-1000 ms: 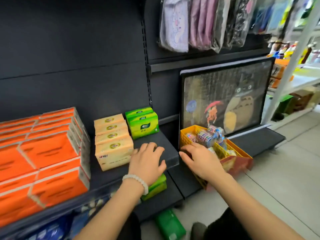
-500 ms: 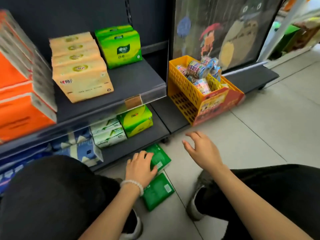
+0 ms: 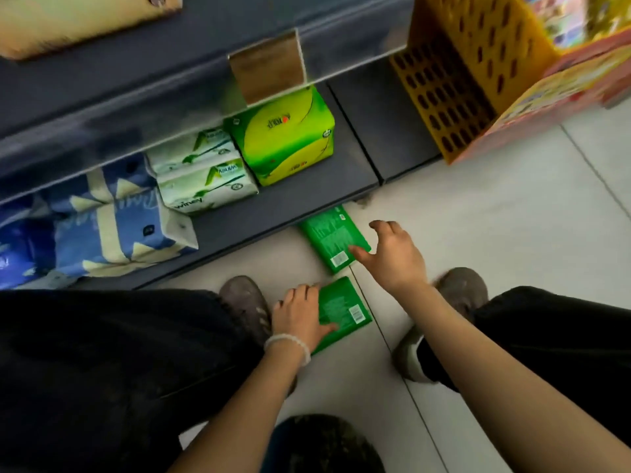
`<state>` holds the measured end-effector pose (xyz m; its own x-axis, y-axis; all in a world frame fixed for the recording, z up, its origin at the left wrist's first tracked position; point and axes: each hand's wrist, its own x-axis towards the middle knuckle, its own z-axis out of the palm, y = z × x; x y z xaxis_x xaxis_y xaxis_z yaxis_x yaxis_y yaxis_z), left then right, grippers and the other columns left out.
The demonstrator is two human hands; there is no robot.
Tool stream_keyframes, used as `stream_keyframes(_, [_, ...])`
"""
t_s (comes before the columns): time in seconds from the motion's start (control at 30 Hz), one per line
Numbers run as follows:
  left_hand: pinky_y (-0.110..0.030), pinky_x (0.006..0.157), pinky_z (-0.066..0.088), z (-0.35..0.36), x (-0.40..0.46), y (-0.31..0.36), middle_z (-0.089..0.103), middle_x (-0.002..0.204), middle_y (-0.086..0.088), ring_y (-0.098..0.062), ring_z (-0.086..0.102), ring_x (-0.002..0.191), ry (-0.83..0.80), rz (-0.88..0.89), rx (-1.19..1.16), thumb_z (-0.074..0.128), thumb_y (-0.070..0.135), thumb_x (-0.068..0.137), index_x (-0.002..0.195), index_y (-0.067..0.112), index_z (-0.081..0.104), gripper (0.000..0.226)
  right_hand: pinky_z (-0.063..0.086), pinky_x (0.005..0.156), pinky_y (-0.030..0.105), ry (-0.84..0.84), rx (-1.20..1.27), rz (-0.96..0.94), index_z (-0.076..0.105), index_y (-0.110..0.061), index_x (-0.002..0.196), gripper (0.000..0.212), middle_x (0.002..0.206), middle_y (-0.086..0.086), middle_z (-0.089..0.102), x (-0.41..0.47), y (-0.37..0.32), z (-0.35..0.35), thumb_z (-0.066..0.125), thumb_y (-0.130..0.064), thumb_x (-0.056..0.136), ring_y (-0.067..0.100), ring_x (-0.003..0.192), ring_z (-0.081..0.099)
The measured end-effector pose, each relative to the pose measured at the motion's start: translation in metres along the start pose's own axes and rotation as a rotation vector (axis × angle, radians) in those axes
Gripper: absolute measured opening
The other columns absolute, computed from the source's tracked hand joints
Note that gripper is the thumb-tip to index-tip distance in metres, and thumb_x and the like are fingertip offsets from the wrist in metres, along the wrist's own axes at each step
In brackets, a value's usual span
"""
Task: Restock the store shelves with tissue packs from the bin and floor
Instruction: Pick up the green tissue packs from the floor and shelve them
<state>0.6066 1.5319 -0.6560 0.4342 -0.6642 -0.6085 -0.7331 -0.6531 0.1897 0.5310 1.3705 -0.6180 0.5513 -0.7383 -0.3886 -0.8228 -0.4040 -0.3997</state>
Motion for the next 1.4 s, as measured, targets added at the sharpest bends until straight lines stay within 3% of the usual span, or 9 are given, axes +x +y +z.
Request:
stream_keyframes(0.2, [-0.038,0.108,0.032,0.034,0.022,-0.033,0.033,0.146,0.004,-0.019,0.03,0.135,-0.162,-0.061,-0.126,0.068,0.054,0.075,0.144,0.026,0.025,0.085,0.041,0.095,0.043,-0.154,-0.049,0.084,0.033,-0.009,0.137,0.082,0.135,0.011,0.042,0.025,0.011,0.06,0.067,-0.053,0.077,0.03,0.121,0.042])
stream_keyframes(0.37, [-0.035,0.104,0.034,0.042,0.038,-0.036,0.038,0.139,-0.001,-0.023,0.035,0.129,-0.244,-0.043,-0.166,0.074,0.054,0.068,0.138,0.025,0.034,0.085,0.041,0.094,0.044,-0.085,-0.061,0.124,0.02,-0.01,0.143,0.111,0.136,0.01,0.04,0.04,0.004,0.086,0.078,-0.056,0.061,0.03,0.122,0.043])
stream_keyframes(0.67, [-0.037,0.104,0.035,0.033,0.04,-0.021,0.038,0.132,-0.004,-0.025,0.032,0.127,-0.308,-0.013,-0.151,0.08,0.048,0.062,0.135,0.021,0.039,0.089,0.039,0.095,0.039,-0.042,-0.016,0.11,0.022,-0.009,0.142,0.107,0.128,0.015,0.042,0.04,-0.003,0.081,0.079,-0.039,0.057,0.032,0.115,0.041])
stream_keyframes(0.83, [-0.033,0.096,0.038,0.018,0.02,-0.013,0.046,0.132,-0.003,-0.023,0.043,0.123,-0.191,0.012,-0.11,0.077,0.036,0.07,0.129,0.02,0.039,0.072,0.037,0.096,0.039,-0.013,0.001,0.062,0.022,-0.008,0.141,0.105,0.127,0.016,0.043,0.017,0.0,0.052,0.078,-0.038,0.057,0.034,0.115,0.04])
stream_keyframes(1.03, [-0.036,0.091,0.044,-0.022,-0.023,-0.001,0.05,0.126,-0.004,-0.025,0.049,0.116,-0.052,0.047,0.001,0.072,0.044,0.072,0.123,0.018,0.04,0.065,0.036,0.095,0.04,0.044,0.012,0.023,0.029,-0.008,0.137,0.098,0.126,0.015,0.044,-0.036,-0.002,-0.002,0.077,-0.037,0.056,0.036,0.115,0.041])
stream_keyframes(1.2, [-0.035,0.093,0.043,-0.071,-0.071,0.013,0.05,0.126,-0.002,-0.023,0.048,0.117,0.132,0.118,0.046,0.072,0.045,0.071,0.125,0.022,0.04,0.067,0.038,0.093,0.039,0.181,-0.013,-0.053,0.037,-0.009,0.13,0.089,0.122,0.012,0.047,-0.091,-0.013,-0.07,0.076,-0.038,0.056,0.033,0.111,0.043])
stream_keyframes(1.4, [-0.04,0.1,0.038,-0.144,-0.137,0.015,0.044,0.135,0.0,-0.022,0.039,0.128,0.353,0.146,0.035,0.069,0.048,0.077,0.131,0.022,0.035,0.07,0.037,0.093,0.041,0.435,0.027,-0.143,0.037,-0.007,0.132,0.093,0.121,0.015,0.048,-0.147,-0.032,-0.159,0.079,-0.036,0.055,0.035,0.112,0.044])
